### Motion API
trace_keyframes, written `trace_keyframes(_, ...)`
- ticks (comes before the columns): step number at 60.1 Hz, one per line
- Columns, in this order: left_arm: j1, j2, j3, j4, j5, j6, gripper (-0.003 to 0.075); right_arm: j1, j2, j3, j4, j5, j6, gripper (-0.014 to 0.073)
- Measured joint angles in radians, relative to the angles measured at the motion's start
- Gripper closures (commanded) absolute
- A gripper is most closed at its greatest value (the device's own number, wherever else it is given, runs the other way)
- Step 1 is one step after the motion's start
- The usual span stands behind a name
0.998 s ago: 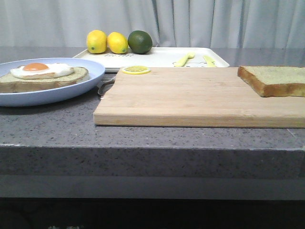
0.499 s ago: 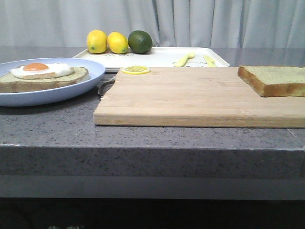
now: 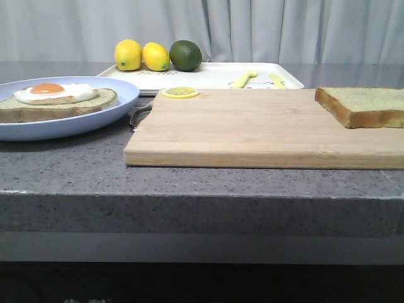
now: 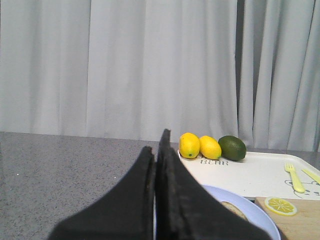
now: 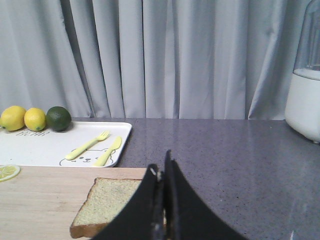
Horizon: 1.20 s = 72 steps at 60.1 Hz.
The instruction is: Place bread and move sandwich to tray
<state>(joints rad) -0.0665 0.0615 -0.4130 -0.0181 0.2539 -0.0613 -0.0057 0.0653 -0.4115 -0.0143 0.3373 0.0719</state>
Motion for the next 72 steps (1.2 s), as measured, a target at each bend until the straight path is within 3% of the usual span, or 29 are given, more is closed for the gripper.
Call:
trace_keyframes(20, 0.000, 0.253, -0.274, 0.000, 0.304, 0.000, 0.0738, 0.000, 0.266, -0.252, 0.000, 0.318, 0.000, 0.0661)
trace_keyframes(31, 0.000, 0.347, -0.279, 0.000, 0.329, 0.000, 0.0738, 0.000, 0.398, -0.280, 0.000, 0.396, 0.000, 0.0661)
trace_keyframes(55, 0.000, 0.474, -0.280, -0.002, 0.329, 0.002, 0.0735, 0.000, 0.567, -0.280, -0.004, 0.409, 0.000, 0.0647)
trace_keyframes(58, 0.000, 0.486, -0.280, -0.002, 0.329, 0.002, 0.0717, 0.000, 0.579, -0.280, -0.009, 0.413, -0.007, 0.0615)
trace_keyframes(63, 0.000, 0.499, -0.280, -0.002, 0.330, 0.002, 0.0636, 0.000, 0.597, -0.280, -0.016, 0.422, -0.026, 0.0483)
trace_keyframes(72, 0.000, 0.507, -0.280, 0.000, 0.332, 0.016, 0.0342, 0.000, 0.620, -0.280, -0.018, 0.434, -0.055, 0.0130)
